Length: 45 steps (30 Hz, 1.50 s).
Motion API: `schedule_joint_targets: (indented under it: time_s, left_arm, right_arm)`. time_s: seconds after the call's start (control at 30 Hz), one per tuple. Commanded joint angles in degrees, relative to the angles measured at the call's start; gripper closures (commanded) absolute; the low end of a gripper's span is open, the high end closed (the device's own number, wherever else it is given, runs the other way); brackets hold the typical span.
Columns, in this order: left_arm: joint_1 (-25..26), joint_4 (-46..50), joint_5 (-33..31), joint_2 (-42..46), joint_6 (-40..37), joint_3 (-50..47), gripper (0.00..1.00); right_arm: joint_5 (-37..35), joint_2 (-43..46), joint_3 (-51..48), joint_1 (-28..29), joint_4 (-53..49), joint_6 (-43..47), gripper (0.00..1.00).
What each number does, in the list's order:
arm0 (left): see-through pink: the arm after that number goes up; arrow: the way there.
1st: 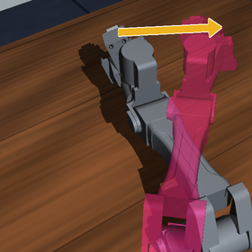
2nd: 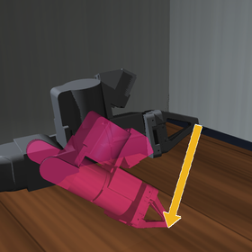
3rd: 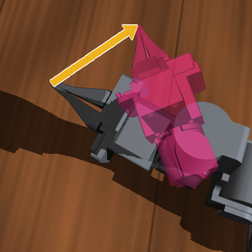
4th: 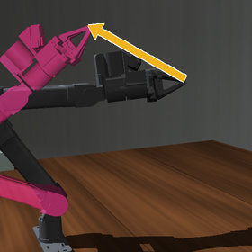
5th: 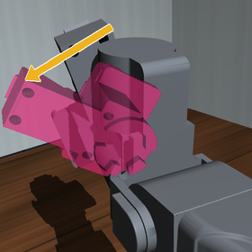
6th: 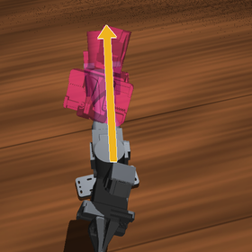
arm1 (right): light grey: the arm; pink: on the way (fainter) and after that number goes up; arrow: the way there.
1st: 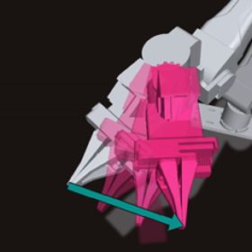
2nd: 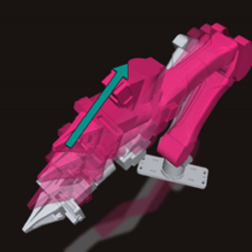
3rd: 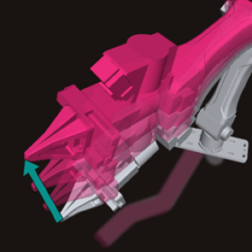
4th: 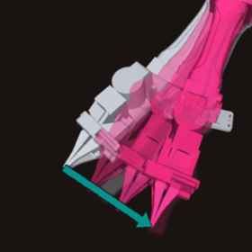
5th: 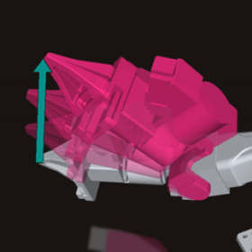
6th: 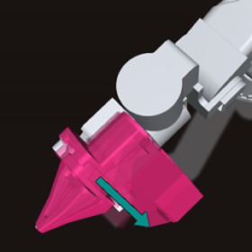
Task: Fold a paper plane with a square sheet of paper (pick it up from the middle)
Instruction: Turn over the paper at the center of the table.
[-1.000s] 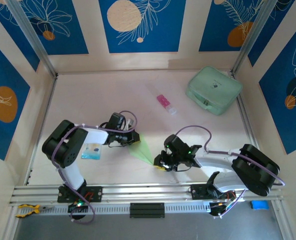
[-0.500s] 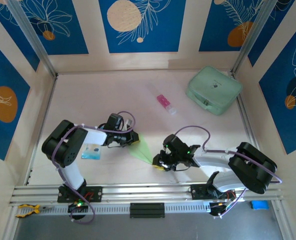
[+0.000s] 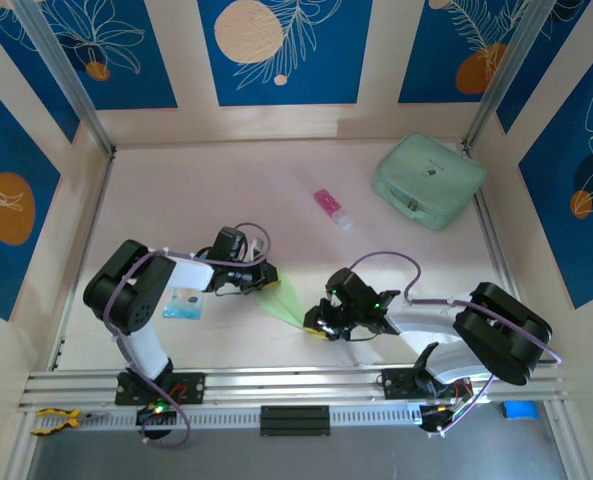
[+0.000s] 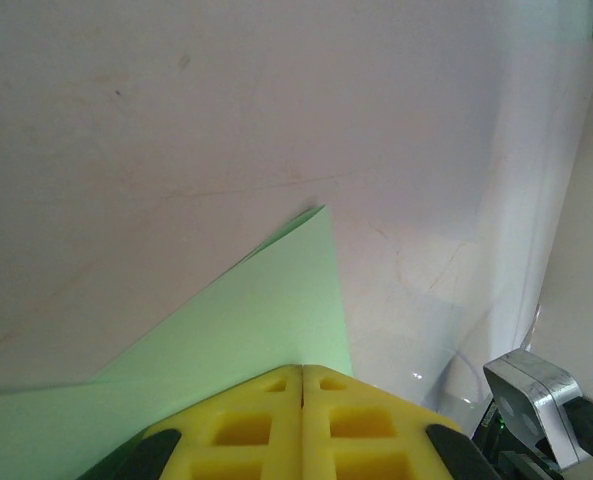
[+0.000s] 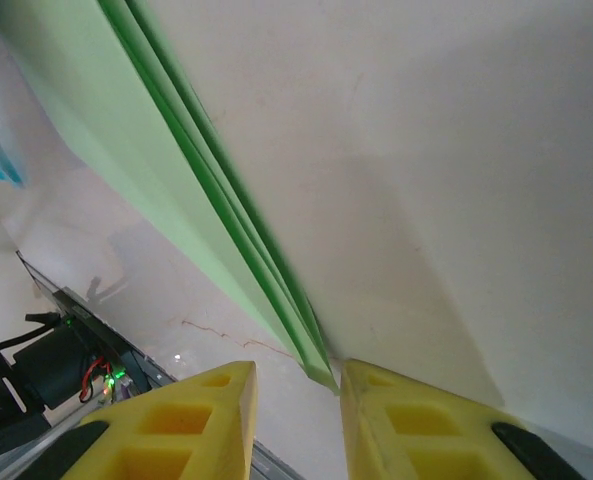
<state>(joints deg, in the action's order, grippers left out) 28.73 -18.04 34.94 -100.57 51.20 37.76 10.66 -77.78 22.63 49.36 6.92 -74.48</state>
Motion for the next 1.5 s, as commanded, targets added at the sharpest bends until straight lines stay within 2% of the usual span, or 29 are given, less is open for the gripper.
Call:
schedule_joint_targets:
  time_s: [0.0,0.13,0.67,1.0,1.33,1.47]
  left_arm:
    - [-0.76,1.02,-0.42,-1.30,0.42,-1.29,0.93]
    - [-0.69,0.84,-0.42,-1.48,0.56,-1.37,0.93]
    - [-0.70,-0.76,-0.47,-1.10,1.62,-2.34,0.93]
    - [-0.69,-0.94,-0.14,-1.42,1.94,-1.91,0.93]
    - [-0.69,-3.21,1.45,-0.57,2.83,-1.46,0.90]
    - [-0.65,-4.66,2.23,2.53,3.85,-1.40,0.79]
  right_arm:
    - [0.04,1.01,-1.18,-0.33,2.43,-0.02,0.70]
    - [0.34,0.21,-1.99,-0.68,7.15,-0.01,0.69]
    - [0.22,0.08,-3.07,-2.20,12.03,3.35,0.69]
    - [3.44,-2.25,-2.77,-3.40,15.96,4.54,0.73]
    - [3.93,-1.64,-3.70,-3.79,17.17,4.94,0.86]
    - [4.12,0.05,-4.00,-3.84,16.49,5.86,0.91]
